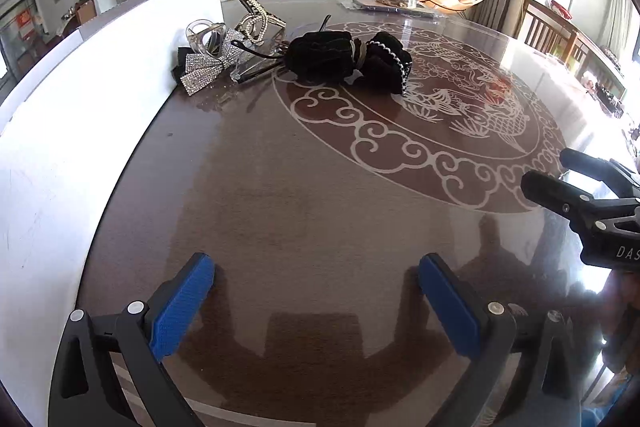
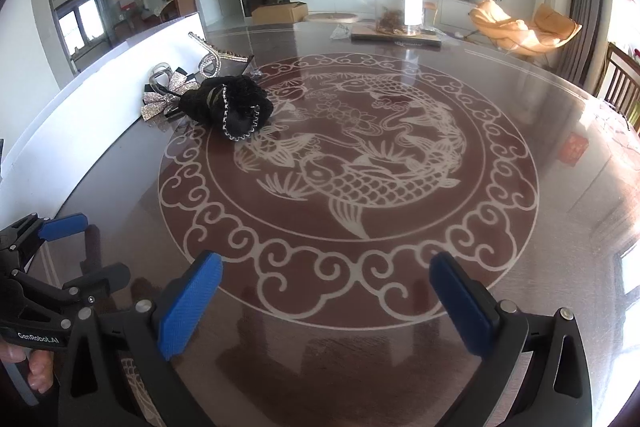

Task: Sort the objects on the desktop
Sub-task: 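Return both tools to the table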

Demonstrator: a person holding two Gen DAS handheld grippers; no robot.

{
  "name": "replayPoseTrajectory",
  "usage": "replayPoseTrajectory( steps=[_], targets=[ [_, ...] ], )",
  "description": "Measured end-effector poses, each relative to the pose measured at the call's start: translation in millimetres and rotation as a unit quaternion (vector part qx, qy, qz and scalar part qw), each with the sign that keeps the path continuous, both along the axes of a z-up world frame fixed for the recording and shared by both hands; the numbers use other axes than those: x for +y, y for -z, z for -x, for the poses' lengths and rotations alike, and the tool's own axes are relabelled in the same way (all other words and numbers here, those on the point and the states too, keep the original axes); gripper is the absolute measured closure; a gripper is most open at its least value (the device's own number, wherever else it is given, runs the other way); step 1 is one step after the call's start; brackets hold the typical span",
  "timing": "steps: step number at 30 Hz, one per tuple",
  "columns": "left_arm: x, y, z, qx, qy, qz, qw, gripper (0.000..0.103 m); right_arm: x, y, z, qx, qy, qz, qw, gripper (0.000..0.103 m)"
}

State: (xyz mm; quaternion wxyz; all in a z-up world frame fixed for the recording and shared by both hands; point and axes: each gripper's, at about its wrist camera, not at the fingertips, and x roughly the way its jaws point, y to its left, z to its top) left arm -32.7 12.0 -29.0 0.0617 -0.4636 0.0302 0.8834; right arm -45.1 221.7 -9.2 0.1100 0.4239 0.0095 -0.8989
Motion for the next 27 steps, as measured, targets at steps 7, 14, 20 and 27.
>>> replayPoseTrajectory(
  steps=[7, 14, 20, 27],
  targets=[
    [-4.2, 0.4, 1.1, 0.001, -0.006, -0.013, 0.9999, 0.0, -4.6, 7.2, 4.8, -0.018, 0.008, -0.023, 1.0, 0.0],
    [-2.5, 1.1, 0.7, -0.001, -0.003, 0.005, 1.0, 0.0, -13.1, 13.3, 7.4, -0.029, 0.003, -0.049, 0.998, 0.0],
    [-1.6, 1.1, 0.3, 0.0, -0.004, 0.005, 1.0, 0.0, -12.7, 13.2, 7.5, -0.029, 0.003, -0.049, 0.998, 0.0],
    [-1.8, 1.1, 0.3, 0.0, -0.004, 0.005, 1.0, 0.0, -12.7, 13.1, 7.6, -0.029, 0.003, -0.049, 0.998, 0.0]
  ],
)
